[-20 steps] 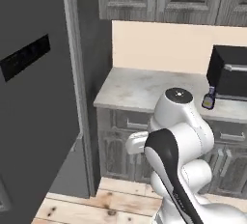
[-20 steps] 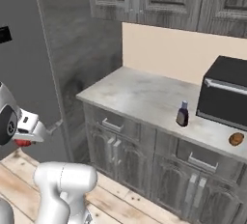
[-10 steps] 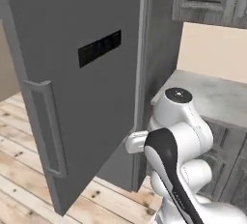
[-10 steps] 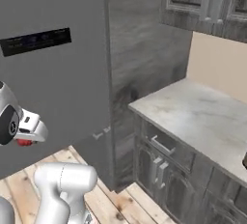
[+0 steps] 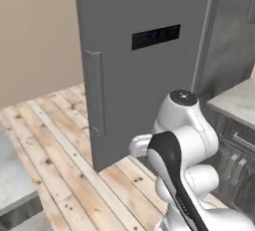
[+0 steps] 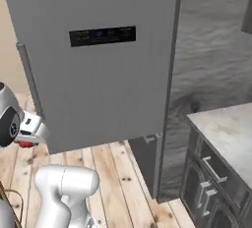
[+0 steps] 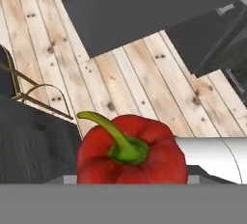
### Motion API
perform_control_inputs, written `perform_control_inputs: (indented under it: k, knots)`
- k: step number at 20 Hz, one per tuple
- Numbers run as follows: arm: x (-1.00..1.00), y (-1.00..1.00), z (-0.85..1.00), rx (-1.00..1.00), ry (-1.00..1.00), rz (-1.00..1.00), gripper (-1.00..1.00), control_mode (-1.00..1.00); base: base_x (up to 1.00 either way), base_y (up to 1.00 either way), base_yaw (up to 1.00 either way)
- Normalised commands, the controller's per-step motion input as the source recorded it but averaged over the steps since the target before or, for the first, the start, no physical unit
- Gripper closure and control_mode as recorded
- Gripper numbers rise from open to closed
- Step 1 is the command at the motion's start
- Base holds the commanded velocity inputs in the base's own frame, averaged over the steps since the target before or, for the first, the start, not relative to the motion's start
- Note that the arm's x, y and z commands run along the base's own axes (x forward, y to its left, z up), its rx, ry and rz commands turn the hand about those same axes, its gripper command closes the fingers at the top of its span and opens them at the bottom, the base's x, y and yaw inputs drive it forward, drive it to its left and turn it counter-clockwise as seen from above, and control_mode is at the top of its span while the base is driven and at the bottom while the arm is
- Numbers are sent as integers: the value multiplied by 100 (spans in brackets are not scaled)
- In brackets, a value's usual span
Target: Place the bell pepper and potato inside the fridge drawer. Close the drawer after placing the vegetables.
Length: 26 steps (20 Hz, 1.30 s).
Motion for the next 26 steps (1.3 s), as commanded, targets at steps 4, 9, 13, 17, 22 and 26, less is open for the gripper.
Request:
perform_control_inputs:
  k: [4,9,13,17,22,26]
  knots:
    - [0,0,0,0,0,0,100,100,-57,-14,69]
    - [0,0,0,0,0,0,100,100,1,13,69]
    - [0,0,0,0,0,0,100,100,20,50,41]
    - [0,0,0,0,0,0,100,100,5,15,27]
    - [0,0,0,0,0,0,100,100,-86,-5,28]
    - [0,0,0,0,0,0,100,100,-100,-12,29]
